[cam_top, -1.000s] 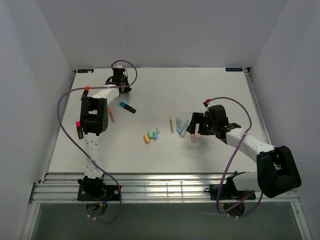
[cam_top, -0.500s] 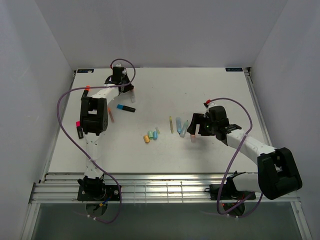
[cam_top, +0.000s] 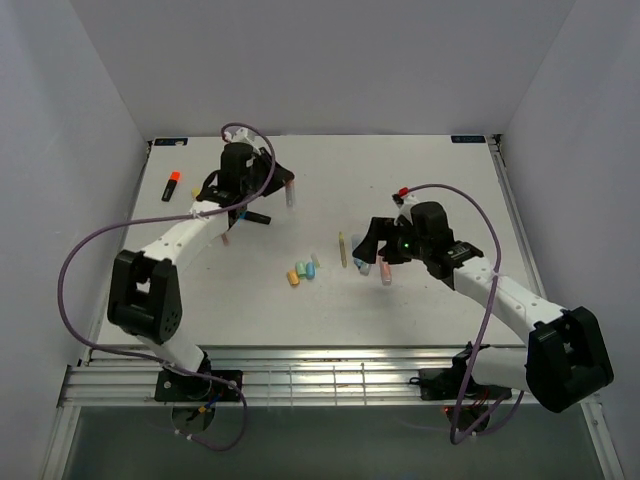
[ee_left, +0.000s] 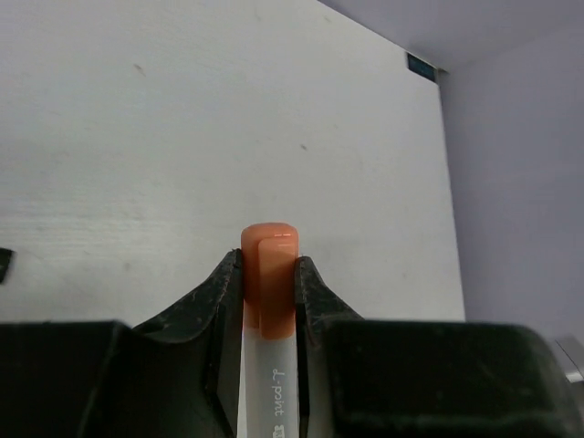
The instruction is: Open the pen caps
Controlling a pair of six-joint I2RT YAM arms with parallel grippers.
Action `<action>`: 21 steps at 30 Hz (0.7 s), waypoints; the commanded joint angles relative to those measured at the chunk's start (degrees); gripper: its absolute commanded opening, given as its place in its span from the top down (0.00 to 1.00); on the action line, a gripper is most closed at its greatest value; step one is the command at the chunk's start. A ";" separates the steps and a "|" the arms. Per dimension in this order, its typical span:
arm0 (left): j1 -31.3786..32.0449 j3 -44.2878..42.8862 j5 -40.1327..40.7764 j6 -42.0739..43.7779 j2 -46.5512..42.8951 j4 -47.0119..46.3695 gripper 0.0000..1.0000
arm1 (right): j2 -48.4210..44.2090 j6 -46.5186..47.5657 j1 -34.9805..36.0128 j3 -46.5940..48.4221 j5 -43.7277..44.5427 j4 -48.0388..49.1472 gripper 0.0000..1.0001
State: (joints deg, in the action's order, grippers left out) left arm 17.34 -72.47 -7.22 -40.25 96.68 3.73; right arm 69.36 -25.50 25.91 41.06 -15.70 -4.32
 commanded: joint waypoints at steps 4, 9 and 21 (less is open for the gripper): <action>14.97 10.58 9.22 -6.59 -16.25 -1.00 1.00 | 3.67 -7.98 11.26 7.19 -1.79 10.10 0.09; 21.23 14.46 16.01 -9.23 -22.40 2.15 1.00 | 4.20 -10.36 16.18 8.42 -0.83 15.30 0.09; 25.37 14.46 22.51 -8.62 -25.85 5.93 1.00 | -0.45 -13.88 21.01 5.96 2.78 17.94 0.21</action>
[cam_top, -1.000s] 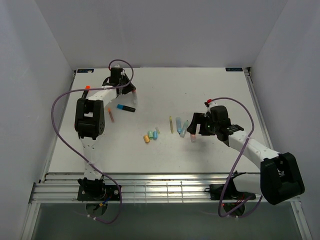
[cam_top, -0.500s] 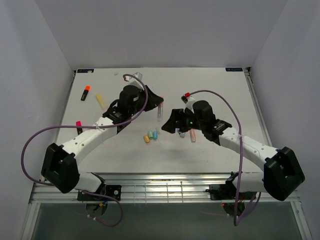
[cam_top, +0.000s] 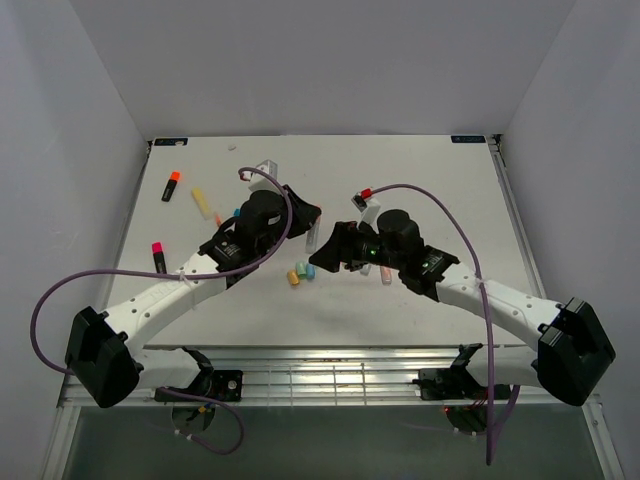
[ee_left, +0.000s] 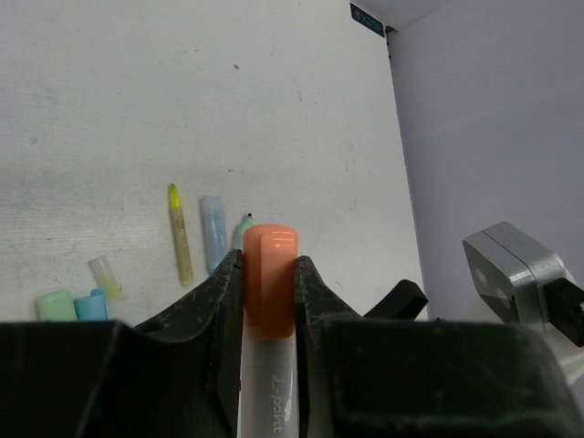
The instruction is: Open the pen caps
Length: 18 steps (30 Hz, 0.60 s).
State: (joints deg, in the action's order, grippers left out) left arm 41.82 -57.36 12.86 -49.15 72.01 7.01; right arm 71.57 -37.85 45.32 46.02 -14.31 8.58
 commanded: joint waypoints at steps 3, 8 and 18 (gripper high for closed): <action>0.80 -0.29 3.75 0.63 -1.26 2.58 1.00 | -4.07 -2.41 2.14 0.56 1.56 5.83 0.21; 0.98 0.15 4.62 0.98 -0.82 2.75 1.00 | -3.19 -3.81 2.31 1.44 -0.11 6.54 0.21; 2.03 1.46 4.45 -1.21 -2.04 2.31 1.00 | 1.02 -4.60 2.23 2.85 2.18 10.13 0.32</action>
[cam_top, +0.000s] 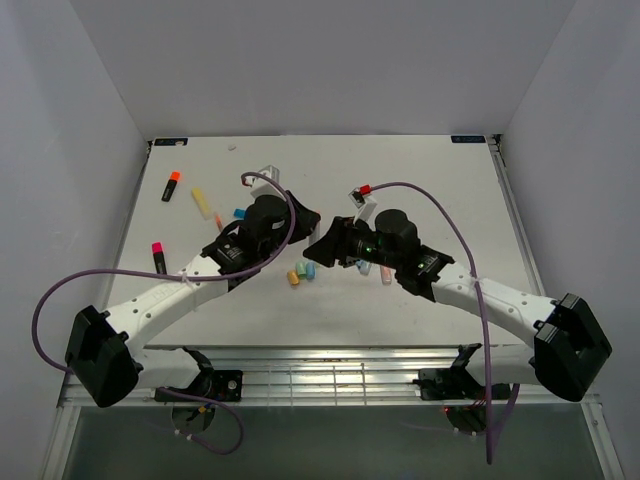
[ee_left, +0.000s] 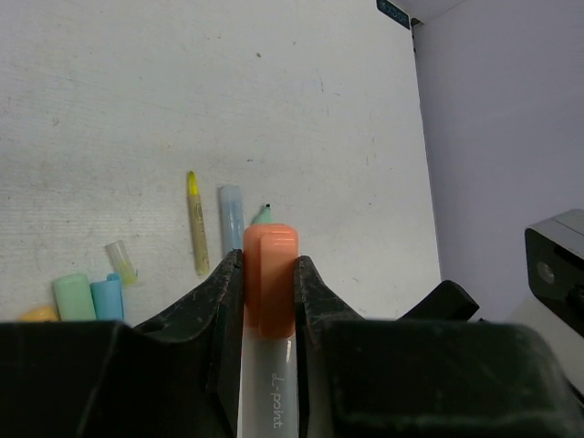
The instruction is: Open the pen caps
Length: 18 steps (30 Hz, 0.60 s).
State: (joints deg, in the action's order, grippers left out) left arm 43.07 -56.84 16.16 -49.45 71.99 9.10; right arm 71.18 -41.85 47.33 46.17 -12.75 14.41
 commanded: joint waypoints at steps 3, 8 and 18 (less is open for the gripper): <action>1.14 1.12 1.15 -0.91 -2.20 0.21 1.00 | 2.91 -1.40 0.22 2.78 0.71 5.80 0.37; 1.31 2.61 0.01 -1.70 -3.08 -0.93 1.00 | 3.97 -1.22 0.04 3.22 2.03 5.80 0.84; 1.32 4.01 -0.96 0.32 -2.99 -1.37 0.58 | 3.70 -0.34 0.04 3.05 1.68 3.43 0.92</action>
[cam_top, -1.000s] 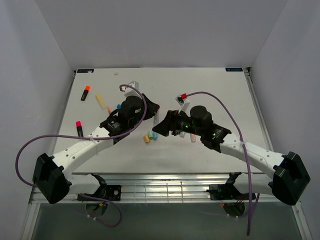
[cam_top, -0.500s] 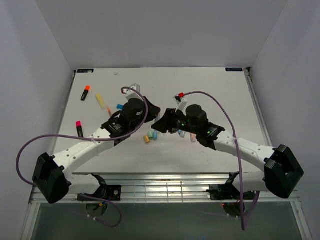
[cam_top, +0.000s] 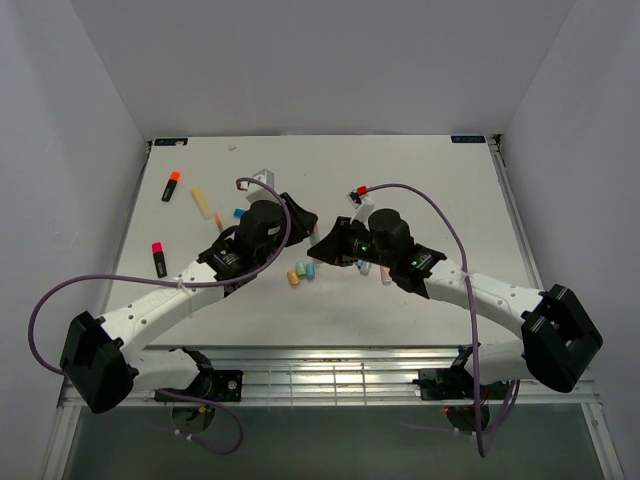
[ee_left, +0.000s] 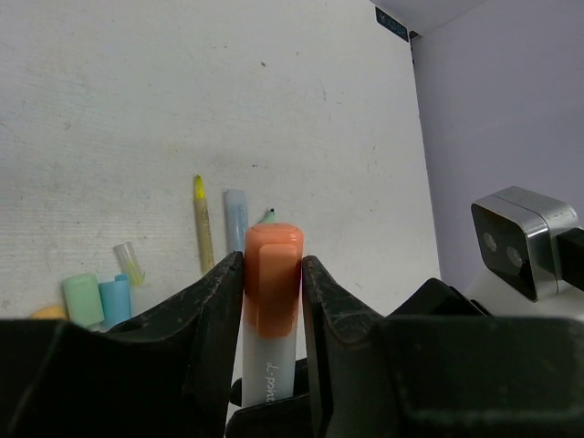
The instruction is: Open the pen caps
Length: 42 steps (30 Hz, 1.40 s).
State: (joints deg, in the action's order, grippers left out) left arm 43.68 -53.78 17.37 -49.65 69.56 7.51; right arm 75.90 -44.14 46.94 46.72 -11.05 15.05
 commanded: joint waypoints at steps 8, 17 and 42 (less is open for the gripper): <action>0.79 0.52 -3.04 1.48 1.19 0.14 0.44 | -0.75 2.39 0.44 3.90 -0.55 1.48 0.92; 0.79 -0.62 -0.49 2.89 1.28 0.75 0.46 | -0.75 2.74 0.44 3.12 -0.99 0.86 0.92; 0.70 -4.84 2.50 4.47 3.39 1.90 0.51 | -2.60 3.45 0.44 0.13 -1.43 -0.46 0.92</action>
State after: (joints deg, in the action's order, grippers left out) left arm 44.38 -57.39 19.05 -45.82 73.91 9.08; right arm 75.35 -41.58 47.00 47.59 -12.29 13.47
